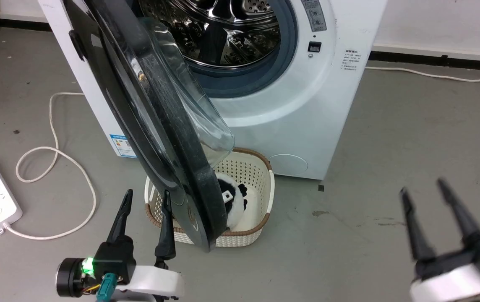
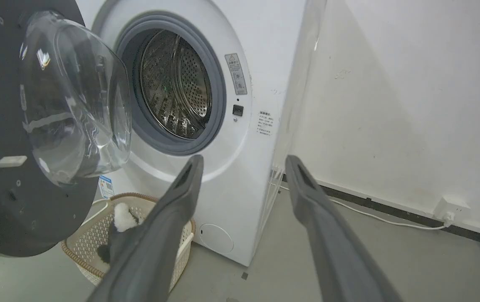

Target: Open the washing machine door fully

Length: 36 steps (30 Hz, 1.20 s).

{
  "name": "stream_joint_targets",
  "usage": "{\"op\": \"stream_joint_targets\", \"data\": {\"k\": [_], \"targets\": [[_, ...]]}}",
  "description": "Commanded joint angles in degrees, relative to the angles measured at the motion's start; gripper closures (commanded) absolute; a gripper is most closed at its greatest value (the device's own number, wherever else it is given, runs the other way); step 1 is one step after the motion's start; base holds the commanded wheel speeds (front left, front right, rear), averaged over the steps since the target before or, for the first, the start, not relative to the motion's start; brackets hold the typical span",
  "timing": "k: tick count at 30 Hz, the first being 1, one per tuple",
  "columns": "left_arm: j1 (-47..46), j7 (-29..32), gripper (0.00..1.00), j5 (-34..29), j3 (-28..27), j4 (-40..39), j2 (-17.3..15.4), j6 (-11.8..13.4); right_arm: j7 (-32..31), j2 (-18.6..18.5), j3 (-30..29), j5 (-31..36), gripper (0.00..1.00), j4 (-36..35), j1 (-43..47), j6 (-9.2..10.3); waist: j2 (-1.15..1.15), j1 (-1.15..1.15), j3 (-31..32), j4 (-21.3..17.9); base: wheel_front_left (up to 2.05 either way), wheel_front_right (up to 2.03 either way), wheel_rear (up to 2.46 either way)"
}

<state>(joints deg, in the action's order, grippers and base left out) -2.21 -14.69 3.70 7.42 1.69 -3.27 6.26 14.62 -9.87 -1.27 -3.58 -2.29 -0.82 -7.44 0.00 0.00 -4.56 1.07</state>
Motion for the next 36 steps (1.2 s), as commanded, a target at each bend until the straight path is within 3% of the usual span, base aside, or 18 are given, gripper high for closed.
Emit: {"op": "stream_joint_targets", "data": {"k": [1,6,17,18,19,25,36], "targets": [[0.88,-0.3,0.0,-0.39,-0.18,-0.1,-0.32,-0.32,0.32,1.5,-0.14,1.94,0.0,-0.45,1.64,-0.05,0.0,0.0,-0.07,-0.08,0.0,0.0,0.0],[1.21,-0.3,0.0,-0.82,-0.27,-0.13,-0.24,-0.35,0.36,5.19,-0.87,3.2,0.0,-2.16,3.83,-0.05,0.0,0.0,-0.5,-0.13,0.0,0.0,0.0],[0.84,-0.3,0.02,-1.84,0.14,0.94,-0.12,-0.21,0.37,6.61,-1.81,2.62,0.0,-3.24,3.72,-0.05,0.0,0.0,-0.6,0.02,0.0,0.0,0.0],[0.83,-0.3,0.63,-1.91,0.13,0.9,-0.11,-0.21,0.37,6.67,-1.86,2.5,0.0,-3.26,3.71,-0.05,0.0,0.0,-0.57,0.01,0.0,0.0,0.0],[0.8,-0.3,1.0,-2.12,0.15,0.69,-0.18,-0.26,0.37,6.75,-1.84,2.32,0.0,-3.29,3.66,-0.05,0.0,0.0,-0.54,-0.03,0.0,0.0,0.0],[-0.01,-0.3,1.0,-1.89,-0.57,-3.55,-0.14,0.4,0.38,6.88,-1.79,1.84,0.0,-3.48,3.4,-0.05,0.0,0.0,-0.5,-0.1,0.0,0.0,0.0],[-7.25,-0.3,1.0,-1.93,-4.05,-24.0,0.21,3.44,0.38,6.97,-2.0,1.1,0.0,-3.94,3.24,-0.05,0.0,0.0,0.35,-0.09,0.0,0.0,0.0]]}}
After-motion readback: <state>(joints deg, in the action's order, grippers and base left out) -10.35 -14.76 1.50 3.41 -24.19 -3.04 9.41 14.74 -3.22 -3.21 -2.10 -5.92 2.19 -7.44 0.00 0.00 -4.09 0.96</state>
